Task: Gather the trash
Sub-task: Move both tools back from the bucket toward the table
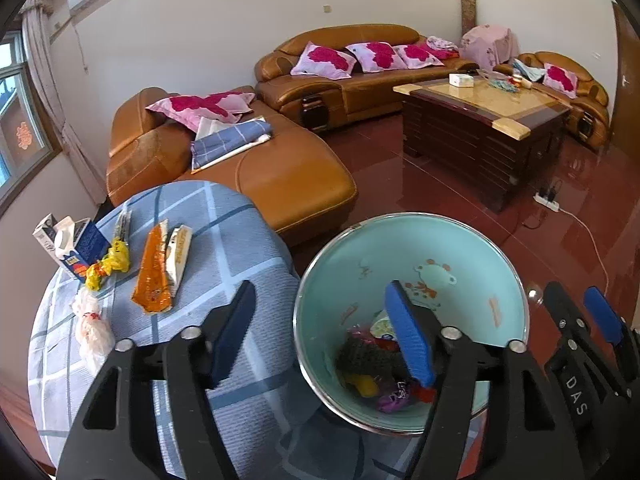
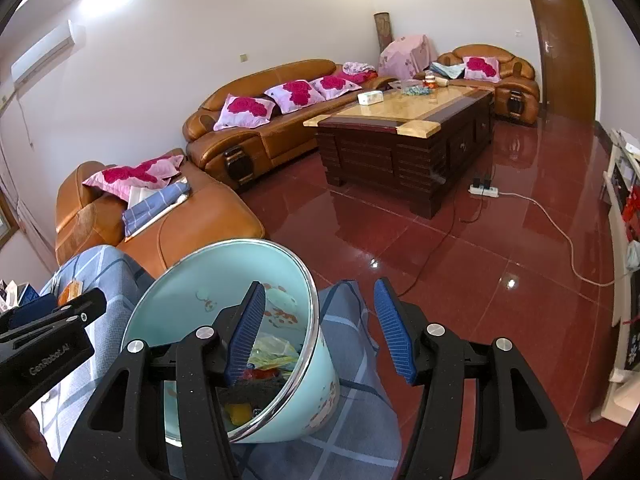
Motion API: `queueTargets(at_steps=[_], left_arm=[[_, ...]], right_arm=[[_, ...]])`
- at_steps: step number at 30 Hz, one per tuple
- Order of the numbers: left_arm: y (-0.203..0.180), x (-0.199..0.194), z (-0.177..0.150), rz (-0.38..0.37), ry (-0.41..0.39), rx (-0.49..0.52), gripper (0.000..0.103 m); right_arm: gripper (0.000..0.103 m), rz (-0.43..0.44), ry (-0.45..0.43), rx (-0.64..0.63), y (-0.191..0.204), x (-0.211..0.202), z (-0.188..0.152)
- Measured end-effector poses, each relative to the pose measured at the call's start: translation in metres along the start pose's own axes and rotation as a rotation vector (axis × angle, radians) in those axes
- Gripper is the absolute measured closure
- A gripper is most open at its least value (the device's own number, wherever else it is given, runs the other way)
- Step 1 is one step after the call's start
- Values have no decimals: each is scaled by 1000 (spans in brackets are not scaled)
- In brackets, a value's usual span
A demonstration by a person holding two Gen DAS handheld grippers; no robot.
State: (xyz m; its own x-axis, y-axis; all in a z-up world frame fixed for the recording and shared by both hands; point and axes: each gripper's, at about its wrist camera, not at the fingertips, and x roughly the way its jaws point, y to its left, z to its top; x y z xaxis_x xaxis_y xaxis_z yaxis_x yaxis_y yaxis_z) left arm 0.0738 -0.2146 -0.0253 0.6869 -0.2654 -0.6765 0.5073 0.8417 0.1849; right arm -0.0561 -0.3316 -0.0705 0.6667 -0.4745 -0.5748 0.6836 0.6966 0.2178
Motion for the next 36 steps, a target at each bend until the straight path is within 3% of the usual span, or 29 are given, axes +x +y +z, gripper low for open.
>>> queueTargets(at_steps=[16, 36], left_arm=[[29, -16, -7, 68, 3, -63, 20], [59, -24, -26, 117, 27, -121, 17]], right_arm=[[46, 28, -17, -41, 13, -9, 3], [46, 70, -34, -109, 31, -19, -3]])
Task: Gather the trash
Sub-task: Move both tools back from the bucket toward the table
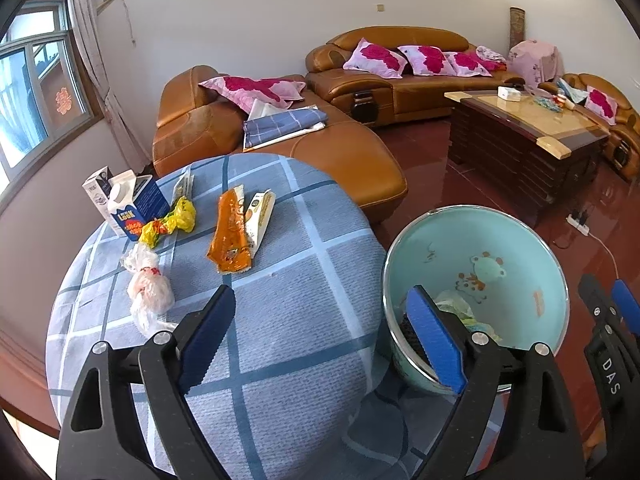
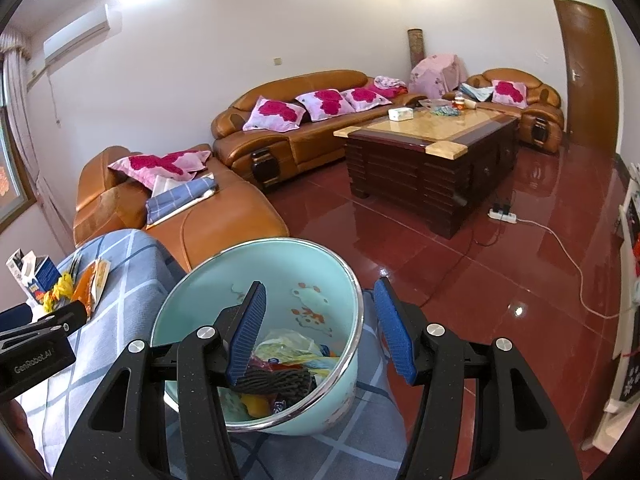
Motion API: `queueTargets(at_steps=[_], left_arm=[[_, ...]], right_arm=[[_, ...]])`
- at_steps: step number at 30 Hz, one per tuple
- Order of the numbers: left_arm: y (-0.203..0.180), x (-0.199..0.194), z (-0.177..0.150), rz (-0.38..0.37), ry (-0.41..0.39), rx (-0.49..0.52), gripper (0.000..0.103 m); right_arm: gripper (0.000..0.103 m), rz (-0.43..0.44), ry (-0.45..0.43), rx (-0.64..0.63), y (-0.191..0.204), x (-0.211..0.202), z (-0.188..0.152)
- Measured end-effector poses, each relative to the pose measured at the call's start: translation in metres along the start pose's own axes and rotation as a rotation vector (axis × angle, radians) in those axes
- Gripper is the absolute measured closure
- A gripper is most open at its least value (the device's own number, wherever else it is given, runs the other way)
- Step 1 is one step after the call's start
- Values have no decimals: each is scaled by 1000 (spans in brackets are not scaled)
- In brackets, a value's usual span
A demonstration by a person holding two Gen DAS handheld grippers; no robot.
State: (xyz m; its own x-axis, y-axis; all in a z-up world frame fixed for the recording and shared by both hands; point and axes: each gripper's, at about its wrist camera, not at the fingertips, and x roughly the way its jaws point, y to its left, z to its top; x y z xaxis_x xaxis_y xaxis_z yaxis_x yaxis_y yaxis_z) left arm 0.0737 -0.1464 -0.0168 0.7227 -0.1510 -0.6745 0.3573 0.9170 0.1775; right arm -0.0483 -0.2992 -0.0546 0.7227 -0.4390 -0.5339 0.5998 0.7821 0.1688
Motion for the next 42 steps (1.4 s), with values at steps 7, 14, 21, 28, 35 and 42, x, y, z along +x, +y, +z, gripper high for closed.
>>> queueTargets(at_steps=[7, 14, 21, 28, 35, 42], left_arm=[[8, 2, -5, 17, 16, -13, 17], [19, 2, -7, 21, 18, -32, 17], [27, 3, -11, 25, 24, -43, 17], [38, 6, -12, 28, 32, -62, 17], [46, 7, -13, 27, 30, -64, 17], [72, 13, -22, 34, 54, -99, 17]], right_arm=[[46, 18, 4, -35, 8, -2, -3], [47, 14, -2, -46, 10, -4, -3], [47, 22, -3, -74, 15, -8, -6], [53, 36, 7, -107, 26, -9, -8], [53, 31, 2, -109, 33, -9, -9], [53, 66, 35, -161, 63, -6, -13]])
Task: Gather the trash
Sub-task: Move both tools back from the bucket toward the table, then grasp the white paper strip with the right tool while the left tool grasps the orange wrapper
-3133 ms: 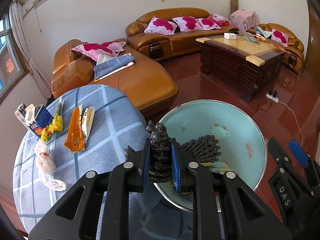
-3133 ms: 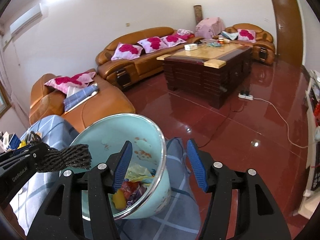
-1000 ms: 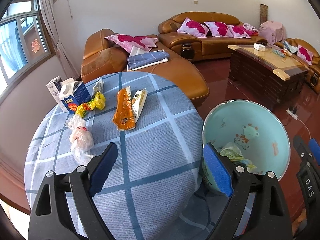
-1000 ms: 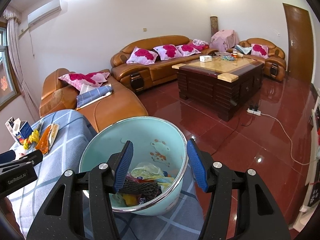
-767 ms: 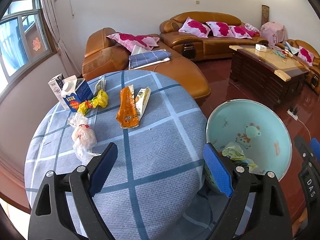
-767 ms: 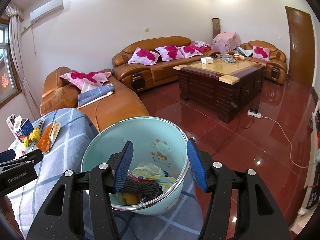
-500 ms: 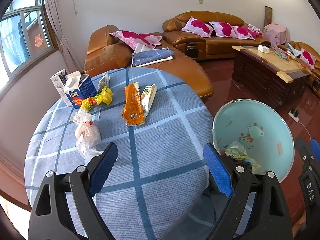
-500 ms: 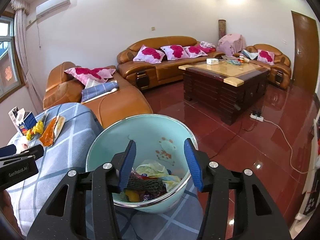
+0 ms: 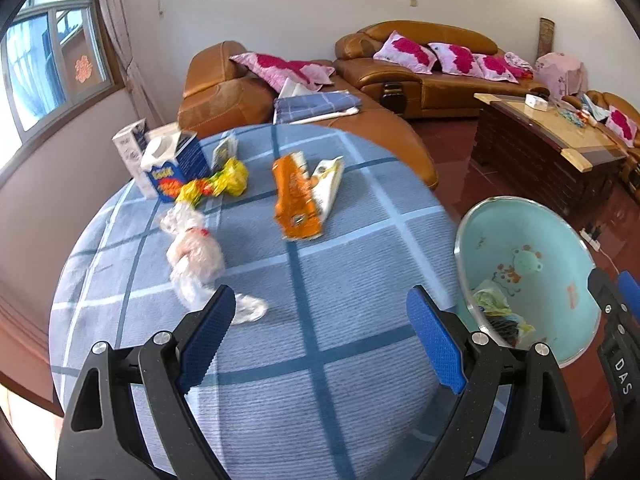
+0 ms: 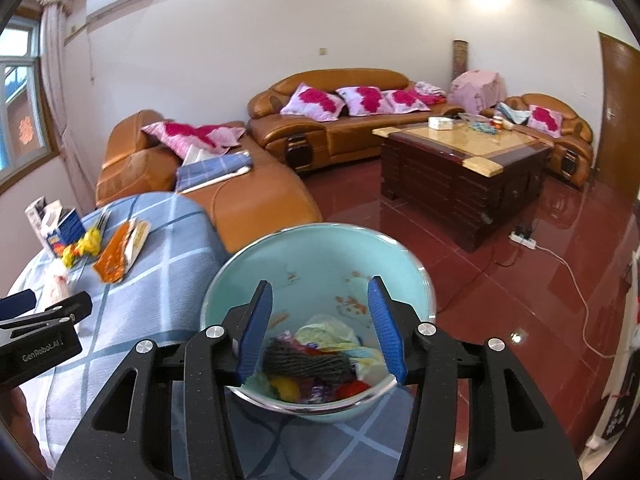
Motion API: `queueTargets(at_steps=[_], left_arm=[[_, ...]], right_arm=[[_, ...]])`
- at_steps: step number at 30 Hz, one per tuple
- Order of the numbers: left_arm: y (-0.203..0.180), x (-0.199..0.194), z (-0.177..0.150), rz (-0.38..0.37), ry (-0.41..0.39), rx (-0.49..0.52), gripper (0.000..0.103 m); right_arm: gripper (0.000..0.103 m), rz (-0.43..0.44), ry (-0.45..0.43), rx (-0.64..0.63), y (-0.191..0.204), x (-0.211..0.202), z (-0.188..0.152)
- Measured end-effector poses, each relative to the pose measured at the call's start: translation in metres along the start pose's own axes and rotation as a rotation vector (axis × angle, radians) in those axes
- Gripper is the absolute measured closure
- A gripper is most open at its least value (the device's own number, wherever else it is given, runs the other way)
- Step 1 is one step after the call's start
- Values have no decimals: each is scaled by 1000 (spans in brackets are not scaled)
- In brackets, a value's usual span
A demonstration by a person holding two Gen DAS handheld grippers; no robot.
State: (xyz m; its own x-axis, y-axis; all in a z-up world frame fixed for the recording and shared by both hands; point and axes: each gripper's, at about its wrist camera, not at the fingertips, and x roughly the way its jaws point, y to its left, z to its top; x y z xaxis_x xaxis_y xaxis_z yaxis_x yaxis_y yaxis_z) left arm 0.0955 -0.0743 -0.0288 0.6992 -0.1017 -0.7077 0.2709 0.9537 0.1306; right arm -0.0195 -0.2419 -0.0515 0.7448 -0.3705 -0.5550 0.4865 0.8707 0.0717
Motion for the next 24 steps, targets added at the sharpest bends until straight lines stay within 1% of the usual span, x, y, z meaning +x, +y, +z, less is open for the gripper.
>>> queueTargets(at_steps=[6, 10, 12, 13, 19, 21, 24], left_arm=[[41, 6, -9, 55, 6, -42, 17], [77, 16, -11, 86, 36, -113, 18], [92, 21, -9, 104, 40, -139, 19], [98, 22, -8, 108, 39, -148, 20], [125, 34, 9, 129, 35, -191, 25], [127, 38, 18, 134, 30, -185, 25], [129, 46, 33, 138, 21, -171, 25]], right_arm=[[53, 55, 28, -40, 32, 8, 1], [53, 94, 45, -68, 54, 14, 3], [57, 127, 55, -80, 67, 18, 7], [57, 141, 62, -82, 72, 20, 8], [58, 200, 83, -119, 108, 41, 24], [58, 220, 96, -116, 118, 51, 30], [58, 261, 141, -110, 134, 71, 42]])
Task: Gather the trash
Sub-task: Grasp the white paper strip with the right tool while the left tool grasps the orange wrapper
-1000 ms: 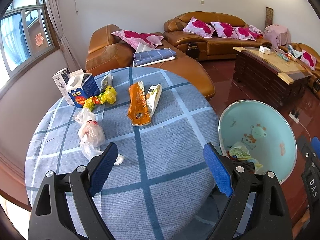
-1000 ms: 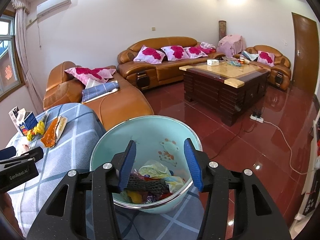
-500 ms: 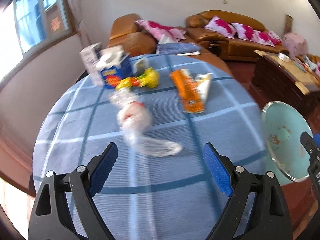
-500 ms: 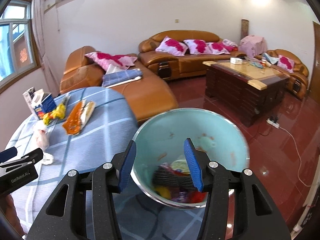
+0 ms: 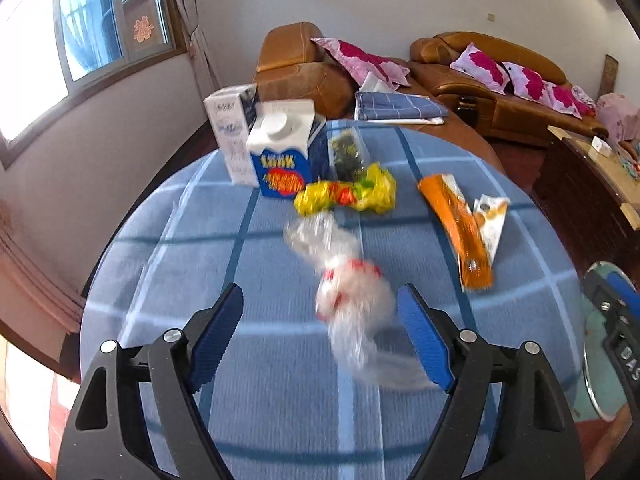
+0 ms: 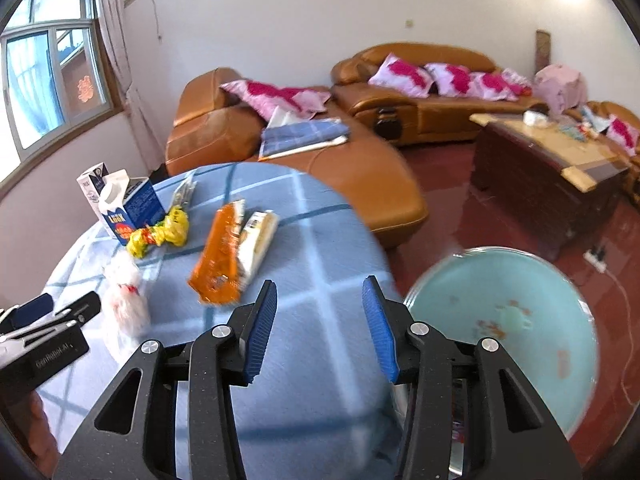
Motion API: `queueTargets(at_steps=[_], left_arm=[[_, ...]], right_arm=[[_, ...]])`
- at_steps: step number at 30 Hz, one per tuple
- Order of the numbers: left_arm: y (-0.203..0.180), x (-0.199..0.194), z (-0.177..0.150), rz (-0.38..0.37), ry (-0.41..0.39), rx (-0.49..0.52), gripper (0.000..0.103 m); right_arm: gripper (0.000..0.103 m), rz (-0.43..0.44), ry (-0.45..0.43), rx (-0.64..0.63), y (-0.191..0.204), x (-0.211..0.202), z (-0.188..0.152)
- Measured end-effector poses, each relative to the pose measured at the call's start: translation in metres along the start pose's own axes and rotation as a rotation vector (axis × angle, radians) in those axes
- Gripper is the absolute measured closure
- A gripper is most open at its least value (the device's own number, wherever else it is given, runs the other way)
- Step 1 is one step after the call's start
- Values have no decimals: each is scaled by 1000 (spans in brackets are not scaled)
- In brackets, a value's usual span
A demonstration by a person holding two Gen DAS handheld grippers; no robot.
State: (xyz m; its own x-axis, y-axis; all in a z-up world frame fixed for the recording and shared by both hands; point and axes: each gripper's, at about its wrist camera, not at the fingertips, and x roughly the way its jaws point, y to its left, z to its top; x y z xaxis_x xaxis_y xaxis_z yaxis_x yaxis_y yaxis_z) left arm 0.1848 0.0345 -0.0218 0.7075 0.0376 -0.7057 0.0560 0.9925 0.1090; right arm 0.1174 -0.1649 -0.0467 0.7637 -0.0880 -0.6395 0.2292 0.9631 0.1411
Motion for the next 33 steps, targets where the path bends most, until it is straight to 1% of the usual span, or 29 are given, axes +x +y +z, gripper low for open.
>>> queueTargets(at_steps=[2, 4, 7, 8, 10, 11, 13, 14, 15, 17, 20, 24, 26, 29, 31, 33], left_arm=[[-1, 5, 10, 0, -7, 8, 25], [-1, 11, 18, 4, -8, 17, 25], [1, 19, 25, 10, 0, 12, 25], [3, 23, 28, 11, 7, 4, 25], [6, 29, 31, 15, 16, -1, 25], [7, 31, 32, 17, 18, 0, 25], [8, 37, 35, 24, 21, 5, 25], [9, 39, 36, 26, 23, 5, 25], [9, 41, 38, 25, 26, 4, 25], [7, 45, 39, 20, 30, 5, 25], [2, 48, 43, 6, 31, 7, 25], [-12, 51, 47, -18, 36, 13, 25], [-22, 52, 50, -33, 41, 18, 25], [-38, 56, 54, -48, 46, 21, 26], [-50, 60, 56, -62, 56, 25, 29], [-65, 67, 58, -71, 68, 32, 29]], right_arm=[[59, 33, 22, 5, 7, 16, 12], [60, 45, 41, 6, 14, 33, 22], [62, 83, 88, 26, 24, 63, 35], [63, 89, 102, 30, 26, 72, 37], [63, 76, 134, 26, 31, 91, 43], [66, 78, 150, 28, 33, 100, 45], [77, 100, 188, 52, 31, 116, 47], [91, 117, 204, 66, 29, 120, 47], [94, 139, 211, 83, 27, 123, 47], [99, 155, 196, 76, 26, 120, 50], [100, 148, 142, 37, 28, 104, 54], [100, 89, 30, 3, 19, 73, 62], [100, 80, 3, 4, 11, 63, 66], [100, 35, -33, -31, 2, 48, 69], [100, 12, -51, -58, -6, 39, 68], [100, -7, -62, -66, -14, 33, 68]])
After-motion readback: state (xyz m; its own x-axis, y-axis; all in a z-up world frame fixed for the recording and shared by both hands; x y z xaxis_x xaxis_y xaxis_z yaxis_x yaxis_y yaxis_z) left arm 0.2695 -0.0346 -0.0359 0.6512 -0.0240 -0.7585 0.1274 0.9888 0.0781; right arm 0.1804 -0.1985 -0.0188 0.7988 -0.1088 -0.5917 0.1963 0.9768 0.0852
